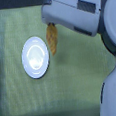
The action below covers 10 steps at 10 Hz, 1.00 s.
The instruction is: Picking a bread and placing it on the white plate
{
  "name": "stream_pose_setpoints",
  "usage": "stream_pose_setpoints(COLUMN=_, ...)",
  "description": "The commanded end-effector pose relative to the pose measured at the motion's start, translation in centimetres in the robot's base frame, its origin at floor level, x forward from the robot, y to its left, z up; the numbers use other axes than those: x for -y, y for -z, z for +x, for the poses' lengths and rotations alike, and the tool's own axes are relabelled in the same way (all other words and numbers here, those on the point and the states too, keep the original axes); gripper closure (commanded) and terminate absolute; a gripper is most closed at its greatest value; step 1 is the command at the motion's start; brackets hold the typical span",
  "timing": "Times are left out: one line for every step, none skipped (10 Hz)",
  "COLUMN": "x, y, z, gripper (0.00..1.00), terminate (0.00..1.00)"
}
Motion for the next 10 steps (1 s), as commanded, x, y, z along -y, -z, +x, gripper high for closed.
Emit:
stream_pose_setpoints(x=-11.6, y=0.3, z=1.2, gripper=1.00, terminate=0.00)
stream_pose_setpoints(x=-12.3, y=0.9, z=0.7, gripper=1.00, terminate=0.00)
stream_pose_setpoints(x=-13.1, y=1.7, z=0.0, gripper=1.00, terminate=0.00)
stream_pose_setpoints(x=-14.3, y=3.1, z=-1.2, gripper=1.00, terminate=0.00)
stream_pose_setpoints(x=-14.6, y=3.7, z=-1.5, gripper=1.00, terminate=0.00)
stream_pose_setpoints(x=-15.1, y=4.5, z=-2.0, gripper=1.00, terminate=0.00)
stream_pose_setpoints(x=-15.4, y=4.8, z=-2.2, gripper=1.00, terminate=0.00)
stream_pose_setpoints(x=-15.7, y=5.3, z=-2.7, gripper=1.00, terminate=0.00)
stream_pose_setpoints(x=-15.9, y=5.8, z=-3.4, gripper=1.00, terminate=0.00)
stream_pose_setpoints(x=-15.9, y=6.1, z=-3.8, gripper=1.00, terminate=0.00)
